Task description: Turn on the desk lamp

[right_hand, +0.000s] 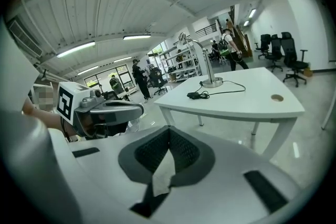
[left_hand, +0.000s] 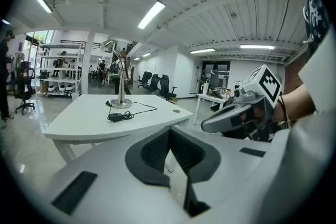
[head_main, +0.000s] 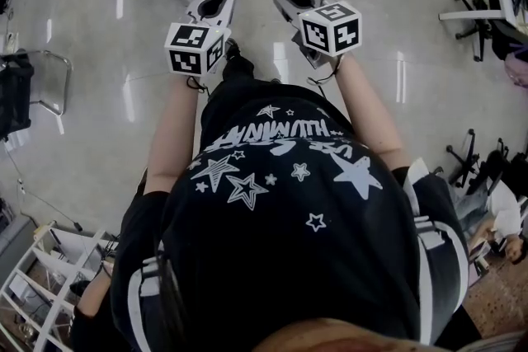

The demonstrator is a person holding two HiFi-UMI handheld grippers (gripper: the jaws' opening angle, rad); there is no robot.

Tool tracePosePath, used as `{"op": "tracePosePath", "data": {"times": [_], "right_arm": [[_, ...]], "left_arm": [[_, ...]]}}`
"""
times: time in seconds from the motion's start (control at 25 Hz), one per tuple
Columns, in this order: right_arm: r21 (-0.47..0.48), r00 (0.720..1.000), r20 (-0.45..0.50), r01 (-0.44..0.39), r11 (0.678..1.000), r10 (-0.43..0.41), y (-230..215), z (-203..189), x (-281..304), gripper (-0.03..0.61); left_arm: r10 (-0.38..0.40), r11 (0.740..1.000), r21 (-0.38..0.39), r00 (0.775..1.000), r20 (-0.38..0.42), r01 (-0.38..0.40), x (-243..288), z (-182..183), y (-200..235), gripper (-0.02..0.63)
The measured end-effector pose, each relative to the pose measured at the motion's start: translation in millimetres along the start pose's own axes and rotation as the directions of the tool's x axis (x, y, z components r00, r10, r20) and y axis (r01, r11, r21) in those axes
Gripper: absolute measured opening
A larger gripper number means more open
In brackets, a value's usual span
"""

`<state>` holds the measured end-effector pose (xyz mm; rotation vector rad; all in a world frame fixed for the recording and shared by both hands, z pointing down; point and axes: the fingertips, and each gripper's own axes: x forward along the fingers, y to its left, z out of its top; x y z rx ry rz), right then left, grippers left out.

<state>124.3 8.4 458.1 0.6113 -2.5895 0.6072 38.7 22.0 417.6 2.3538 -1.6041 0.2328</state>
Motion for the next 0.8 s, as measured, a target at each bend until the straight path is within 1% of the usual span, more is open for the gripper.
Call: {"op": "tracePosePath", "data": {"times": [0.16,0.44,0.8], "right_arm": [[-0.017,1.0,-0.005,-0.006,1.0,0.005,7,-8,-9,0.005],[-0.014,1.0,-0.008,-0.005,1.0,0.004,3,-24,-21,0.005],[-0.002,0.999,0.027,0.021,1.0,-0.021,-4,-21,-29,0.005]], "left_arm": [[0.008,1.0,-0.006,1.0,0.003,-0.007,-7,-4,-10,0.009],[0.011,1.0,-0.018,1.0,-0.007,-0.011,-5,-18,-27,0.009],[0.006,1.0,-0.021,1.0,-0.011,-0.006,0,-21,-33,0.009]]}}
